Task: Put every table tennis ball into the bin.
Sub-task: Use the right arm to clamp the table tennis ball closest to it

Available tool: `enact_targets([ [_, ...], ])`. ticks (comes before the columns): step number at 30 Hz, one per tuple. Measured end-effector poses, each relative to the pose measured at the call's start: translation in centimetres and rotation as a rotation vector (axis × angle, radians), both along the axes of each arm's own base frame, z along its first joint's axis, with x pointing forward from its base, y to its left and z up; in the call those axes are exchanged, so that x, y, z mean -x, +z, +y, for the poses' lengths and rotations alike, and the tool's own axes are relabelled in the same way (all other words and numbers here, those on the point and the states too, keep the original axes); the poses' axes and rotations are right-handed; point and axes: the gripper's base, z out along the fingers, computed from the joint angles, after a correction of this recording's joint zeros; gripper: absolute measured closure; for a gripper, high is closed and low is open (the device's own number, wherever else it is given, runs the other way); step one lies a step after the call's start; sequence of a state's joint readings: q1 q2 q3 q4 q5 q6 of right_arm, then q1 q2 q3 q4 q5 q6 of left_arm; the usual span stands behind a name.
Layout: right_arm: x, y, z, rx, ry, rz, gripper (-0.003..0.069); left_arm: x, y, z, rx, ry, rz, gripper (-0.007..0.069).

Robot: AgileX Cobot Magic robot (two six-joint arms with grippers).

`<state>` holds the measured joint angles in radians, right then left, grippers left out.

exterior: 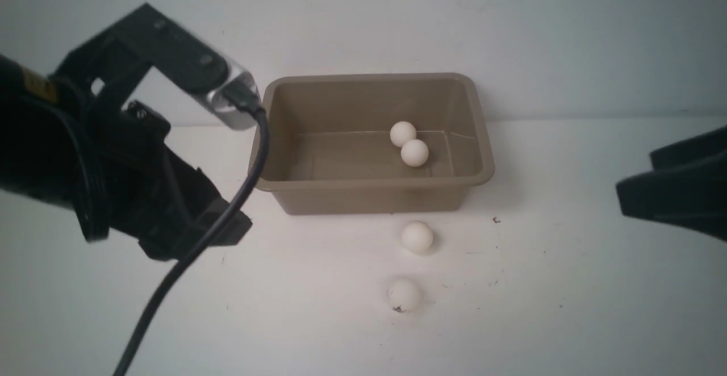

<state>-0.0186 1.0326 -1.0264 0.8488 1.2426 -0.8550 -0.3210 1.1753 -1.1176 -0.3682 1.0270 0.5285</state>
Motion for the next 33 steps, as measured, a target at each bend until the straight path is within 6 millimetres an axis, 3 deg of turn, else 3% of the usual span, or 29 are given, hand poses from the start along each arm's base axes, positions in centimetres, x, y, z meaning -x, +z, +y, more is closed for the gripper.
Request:
enact_targets([
  [7, -3.2, -3.9, 3.9, 0.129, 0.167, 0.192, 0.0198, -0.3, -1.5, -0.9, 0.116, -0.022, -0.06, 0.021],
  [10, -4.0, -4.9, 5.6, 0.182, 0.188, 0.207, 0.0198, -0.4, -1.4, -1.0, 0.118, -0.045, -0.094, 0.0221],
  [14, -6.3, -6.6, 9.1, 0.256, 0.2, 0.212, 0.0198, -0.5, -1.4, -1.0, 0.112, -0.06, -0.119, 0.023],
  [20, -8.6, -9.0, 11.2, 0.34, 0.171, 0.226, 0.0197, -0.5, -1.4, -0.9, 0.093, -0.062, -0.127, 0.023],
  [25, -10.3, -12.1, 12.6, 0.377, 0.166, 0.251, 0.0195, -0.7, -1.7, -0.4, 0.021, -0.071, -0.147, 0.023],
  [33, -11.4, -15.5, 15.3, 0.401, 0.225, 0.288, 0.0195, -0.8, -1.7, -0.3, 0.015, -0.058, -0.148, 0.023],
])
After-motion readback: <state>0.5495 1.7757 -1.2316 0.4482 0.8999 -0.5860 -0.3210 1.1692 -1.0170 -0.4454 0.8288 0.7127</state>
